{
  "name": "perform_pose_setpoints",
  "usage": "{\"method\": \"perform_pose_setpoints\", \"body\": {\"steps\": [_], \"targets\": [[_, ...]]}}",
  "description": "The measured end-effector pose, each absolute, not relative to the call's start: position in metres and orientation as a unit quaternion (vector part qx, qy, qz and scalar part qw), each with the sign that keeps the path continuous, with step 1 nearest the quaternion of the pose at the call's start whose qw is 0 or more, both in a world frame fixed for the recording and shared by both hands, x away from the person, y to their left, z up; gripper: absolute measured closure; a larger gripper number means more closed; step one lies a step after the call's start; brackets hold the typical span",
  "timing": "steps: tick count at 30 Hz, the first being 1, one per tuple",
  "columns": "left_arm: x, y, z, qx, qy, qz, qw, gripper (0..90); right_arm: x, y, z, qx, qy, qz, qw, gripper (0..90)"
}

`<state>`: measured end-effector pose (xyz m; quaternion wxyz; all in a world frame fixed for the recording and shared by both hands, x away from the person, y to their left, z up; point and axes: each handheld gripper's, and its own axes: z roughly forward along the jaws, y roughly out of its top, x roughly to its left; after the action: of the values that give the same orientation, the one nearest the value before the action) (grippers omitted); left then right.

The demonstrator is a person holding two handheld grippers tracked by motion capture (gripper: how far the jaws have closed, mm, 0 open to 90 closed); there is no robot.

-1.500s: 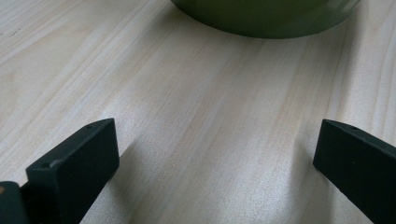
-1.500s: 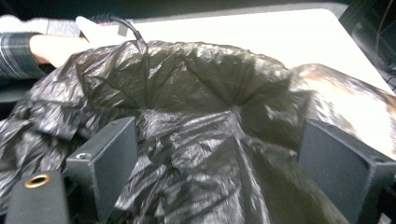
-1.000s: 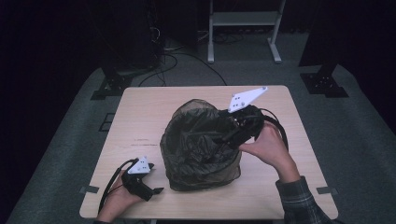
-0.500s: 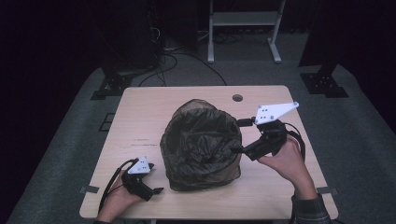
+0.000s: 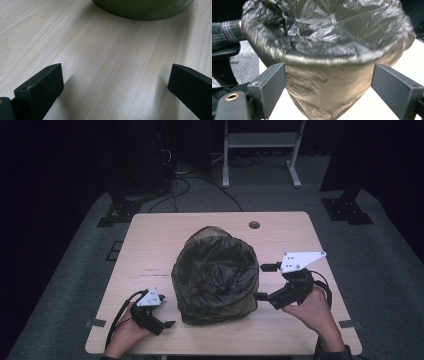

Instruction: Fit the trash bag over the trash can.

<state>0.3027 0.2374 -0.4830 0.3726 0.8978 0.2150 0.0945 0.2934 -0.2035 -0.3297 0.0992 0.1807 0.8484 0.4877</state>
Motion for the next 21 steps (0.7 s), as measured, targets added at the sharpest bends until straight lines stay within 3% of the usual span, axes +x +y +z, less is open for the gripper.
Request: {"method": "perform_pose_setpoints", "body": {"steps": [21], "targets": [[0.303, 0.237, -0.483, 0.897, 0.216, 0.095, 0.373, 0.0, 0.282, -0.214, -0.401, 0.211, 0.849, 0.477, 0.08, 10.4]]}}
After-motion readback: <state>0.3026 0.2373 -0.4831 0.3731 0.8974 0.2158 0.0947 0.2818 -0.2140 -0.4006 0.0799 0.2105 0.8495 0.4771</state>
